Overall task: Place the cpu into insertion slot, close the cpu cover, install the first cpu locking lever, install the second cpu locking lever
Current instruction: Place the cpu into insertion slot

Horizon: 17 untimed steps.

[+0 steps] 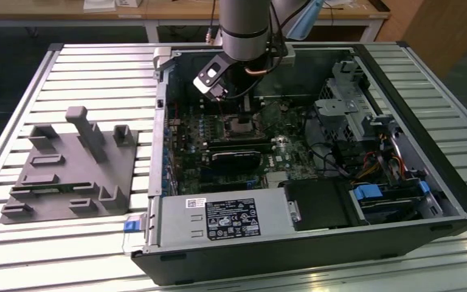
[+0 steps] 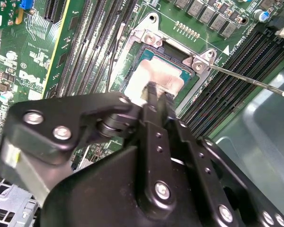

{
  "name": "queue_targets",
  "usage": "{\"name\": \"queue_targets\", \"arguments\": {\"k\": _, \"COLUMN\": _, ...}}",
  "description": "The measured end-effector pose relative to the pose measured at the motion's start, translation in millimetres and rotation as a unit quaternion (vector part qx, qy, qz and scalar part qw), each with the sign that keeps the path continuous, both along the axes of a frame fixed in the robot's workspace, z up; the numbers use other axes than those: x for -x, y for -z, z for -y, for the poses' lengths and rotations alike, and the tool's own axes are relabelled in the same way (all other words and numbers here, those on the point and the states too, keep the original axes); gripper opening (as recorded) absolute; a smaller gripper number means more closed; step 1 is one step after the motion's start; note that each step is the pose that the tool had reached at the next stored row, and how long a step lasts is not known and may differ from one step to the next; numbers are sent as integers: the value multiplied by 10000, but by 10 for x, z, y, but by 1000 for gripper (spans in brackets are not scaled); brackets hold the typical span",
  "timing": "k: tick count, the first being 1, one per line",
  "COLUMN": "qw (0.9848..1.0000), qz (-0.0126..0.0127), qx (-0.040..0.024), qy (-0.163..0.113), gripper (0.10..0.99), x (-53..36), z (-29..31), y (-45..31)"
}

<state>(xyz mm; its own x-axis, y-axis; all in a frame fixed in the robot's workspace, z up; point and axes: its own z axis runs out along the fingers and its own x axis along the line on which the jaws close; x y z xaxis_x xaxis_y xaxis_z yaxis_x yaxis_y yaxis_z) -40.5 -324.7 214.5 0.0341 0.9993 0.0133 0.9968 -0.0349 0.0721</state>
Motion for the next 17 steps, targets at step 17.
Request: {"name": "queue_targets", "arguments": {"k": 17, "qw": 10000, "qz": 0, "qx": 0, "qy": 0, "gripper": 106, "x": 0, "z": 0, "y": -69}}
